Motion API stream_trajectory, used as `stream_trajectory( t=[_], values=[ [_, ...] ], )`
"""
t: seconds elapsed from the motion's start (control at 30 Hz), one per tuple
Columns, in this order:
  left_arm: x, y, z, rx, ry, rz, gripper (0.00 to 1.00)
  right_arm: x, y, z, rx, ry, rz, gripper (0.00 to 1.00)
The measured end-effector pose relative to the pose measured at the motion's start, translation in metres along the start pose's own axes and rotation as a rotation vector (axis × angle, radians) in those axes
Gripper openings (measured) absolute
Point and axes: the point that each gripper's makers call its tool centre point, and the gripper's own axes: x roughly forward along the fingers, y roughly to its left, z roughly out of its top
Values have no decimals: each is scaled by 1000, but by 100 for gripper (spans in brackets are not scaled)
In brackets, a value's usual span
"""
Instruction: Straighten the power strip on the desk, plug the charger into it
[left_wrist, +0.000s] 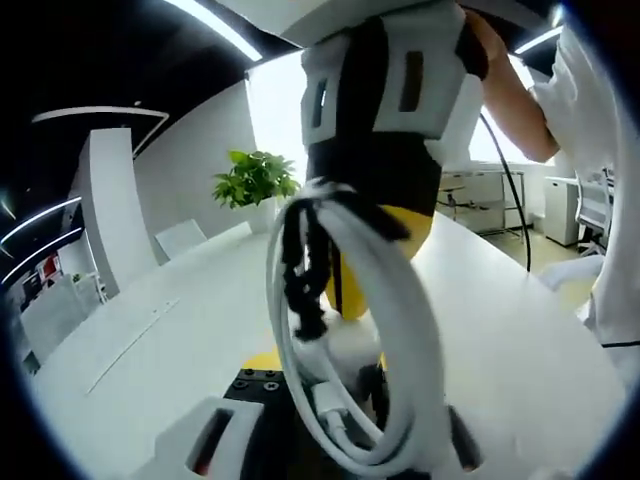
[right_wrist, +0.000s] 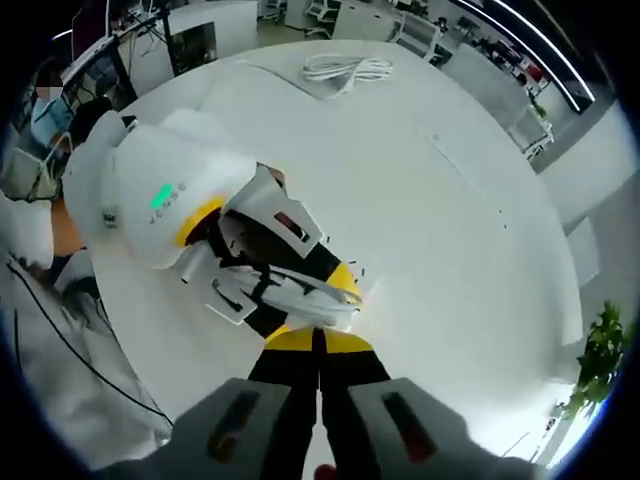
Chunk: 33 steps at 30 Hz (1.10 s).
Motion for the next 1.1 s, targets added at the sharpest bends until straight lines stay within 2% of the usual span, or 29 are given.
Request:
stream_trajectory(
  t=[0.03, 0.07, 0.17, 0.53, 0.7, 0.77, 0.8, 0.87, 0.97, 1.0, 1.1],
  values=[
    [0, 0, 0, 1, 0, 0, 31, 0, 0, 0, 6, -2, 22, 1],
    [0, 0, 0, 1, -1, 0, 31, 0, 1, 1, 50, -16, 65, 1],
    [0, 0, 0, 7, -3, 0, 31, 0, 2, 1, 58, -59, 81, 1],
    [0, -1, -1, 2, -1, 1, 31, 0, 3, 1, 77, -31, 59, 1],
    [-1, -2, -1, 3, -1, 4, 31, -1, 4, 1, 70, -60, 31, 1],
    [-1, -2, -1, 5, -2, 6, 31, -1, 3, 2, 43, -85, 37, 1],
    [-1, -2, -1, 5, -2, 5, 31, -1, 3, 3, 9, -107, 49, 1],
    [-1, -2, -1, 6, -4, 3, 31, -3, 4, 4, -30, -202, 81, 1],
    [-1, -3, -1, 7, -4, 4, 31, -4, 2, 5, -7, -323, 97, 1],
    [-1, -3, -1, 8, -5, 4, 31, -5, 2, 4, -26, -385, 96, 1],
    [-1, -3, -2, 10, -6, 5, 31, -7, -2, 3, -106, -510, 32, 1]
  ],
)
